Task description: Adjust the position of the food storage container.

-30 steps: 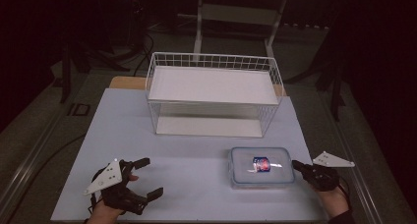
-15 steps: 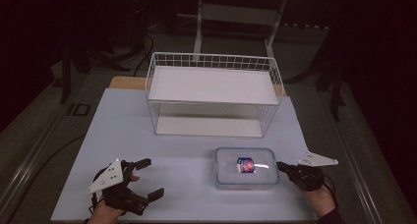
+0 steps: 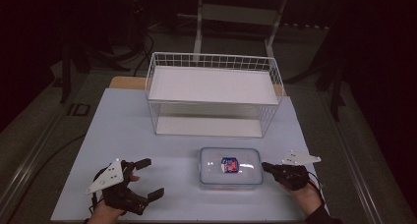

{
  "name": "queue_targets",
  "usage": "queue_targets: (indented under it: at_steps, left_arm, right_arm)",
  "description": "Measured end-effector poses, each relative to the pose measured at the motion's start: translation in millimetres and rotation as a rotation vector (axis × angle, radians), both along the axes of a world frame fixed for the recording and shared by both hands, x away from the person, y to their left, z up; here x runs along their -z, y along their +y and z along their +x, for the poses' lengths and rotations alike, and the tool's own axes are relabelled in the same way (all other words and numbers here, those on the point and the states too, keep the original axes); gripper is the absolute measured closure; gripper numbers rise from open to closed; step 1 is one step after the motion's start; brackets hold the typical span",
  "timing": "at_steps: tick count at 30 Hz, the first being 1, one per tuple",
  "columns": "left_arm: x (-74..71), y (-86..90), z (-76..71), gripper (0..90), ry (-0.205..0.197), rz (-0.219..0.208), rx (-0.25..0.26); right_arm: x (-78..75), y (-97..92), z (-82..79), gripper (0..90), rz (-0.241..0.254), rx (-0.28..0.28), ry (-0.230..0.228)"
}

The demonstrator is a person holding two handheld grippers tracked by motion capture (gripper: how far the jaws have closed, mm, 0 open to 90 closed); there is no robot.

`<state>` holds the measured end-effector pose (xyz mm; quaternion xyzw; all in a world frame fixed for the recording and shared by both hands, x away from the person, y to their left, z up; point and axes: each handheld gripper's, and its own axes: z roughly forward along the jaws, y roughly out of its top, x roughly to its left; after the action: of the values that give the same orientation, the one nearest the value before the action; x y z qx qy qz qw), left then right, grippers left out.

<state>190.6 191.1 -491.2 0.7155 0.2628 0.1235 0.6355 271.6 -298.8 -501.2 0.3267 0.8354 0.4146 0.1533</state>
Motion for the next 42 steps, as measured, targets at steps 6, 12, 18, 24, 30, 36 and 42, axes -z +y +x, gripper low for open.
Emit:
queue_targets:
  at_steps: [6,12,18,24,30,36,42]
  left_arm:
    - [0.3,-0.8,-0.1,0.0,0.002,0.001,0.004]
    - [0.9,-1.8,-0.1,0.0,0.006,0.006,0.01]
    - [0.9,-1.8,0.3,0.0,0.007,0.007,0.009]
    - [0.9,-2.8,0.0,0.0,0.008,0.016,0.015]
    - [1.6,-2.7,0.7,0.0,0.012,0.029,0.002]
    - [1.2,-1.1,3.4,0.0,0.035,0.041,-0.047]
    - [-3.7,-2.3,10.5,0.0,0.091,0.058,-0.074]
  right_arm:
    - [-0.6,16.6,2.8,90.0,-0.005,-0.039,0.004]
    - [-1.5,34.6,5.7,90.0,-0.014,-0.083,0.001]
    - [-2.4,49.0,7.4,90.0,-0.018,-0.114,-0.002]
    - [-2.8,59.7,10.6,90.0,-0.021,-0.136,-0.004]
    - [-4.3,66.9,13.5,90.0,-0.028,-0.143,-0.021]
    - [-10.6,60.2,7.5,88.7,-0.001,-0.125,-0.053]
    - [-28.5,52.4,-6.5,66.6,0.074,-0.119,-0.107]
